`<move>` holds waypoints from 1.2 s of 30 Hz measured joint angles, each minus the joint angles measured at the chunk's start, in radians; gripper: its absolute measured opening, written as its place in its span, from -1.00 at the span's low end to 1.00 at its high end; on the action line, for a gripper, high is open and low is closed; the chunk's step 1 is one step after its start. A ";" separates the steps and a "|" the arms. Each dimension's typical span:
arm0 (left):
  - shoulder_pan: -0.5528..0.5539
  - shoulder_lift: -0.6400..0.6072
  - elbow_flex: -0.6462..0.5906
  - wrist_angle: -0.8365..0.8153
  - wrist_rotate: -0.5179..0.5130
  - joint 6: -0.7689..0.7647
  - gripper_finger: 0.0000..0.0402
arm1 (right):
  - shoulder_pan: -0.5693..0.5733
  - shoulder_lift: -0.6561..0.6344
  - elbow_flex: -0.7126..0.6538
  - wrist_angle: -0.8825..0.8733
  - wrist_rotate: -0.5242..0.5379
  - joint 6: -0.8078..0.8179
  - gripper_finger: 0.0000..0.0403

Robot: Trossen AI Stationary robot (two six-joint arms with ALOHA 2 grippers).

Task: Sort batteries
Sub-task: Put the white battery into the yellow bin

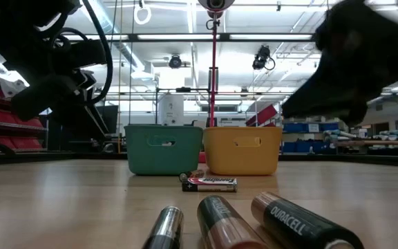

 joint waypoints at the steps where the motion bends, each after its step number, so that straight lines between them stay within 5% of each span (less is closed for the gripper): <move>1: -0.001 0.000 0.000 -0.002 0.001 0.019 -0.24 | 0.017 0.000 0.000 0.034 0.013 -0.027 -0.69; 5: -0.012 0.000 0.000 -0.011 0.002 0.072 -0.24 | 0.072 0.000 0.046 0.117 0.127 -0.104 -0.69; 15: -0.021 0.000 0.000 -0.032 0.000 0.044 -0.24 | 0.097 0.248 0.469 -0.262 0.105 -0.387 -0.68; 23: -0.022 0.000 0.000 -0.037 -0.005 0.057 -0.24 | 0.094 0.423 0.689 -0.440 0.093 -0.789 -0.53; 30: -0.022 0.000 0.000 -0.047 -0.005 0.098 -0.24 | 0.059 0.502 0.778 -0.493 0.043 -1.377 -0.30; 36: -0.021 0.000 0.000 -0.043 -0.011 0.099 -0.24 | -0.007 0.505 0.788 -0.562 -0.155 -1.551 -0.30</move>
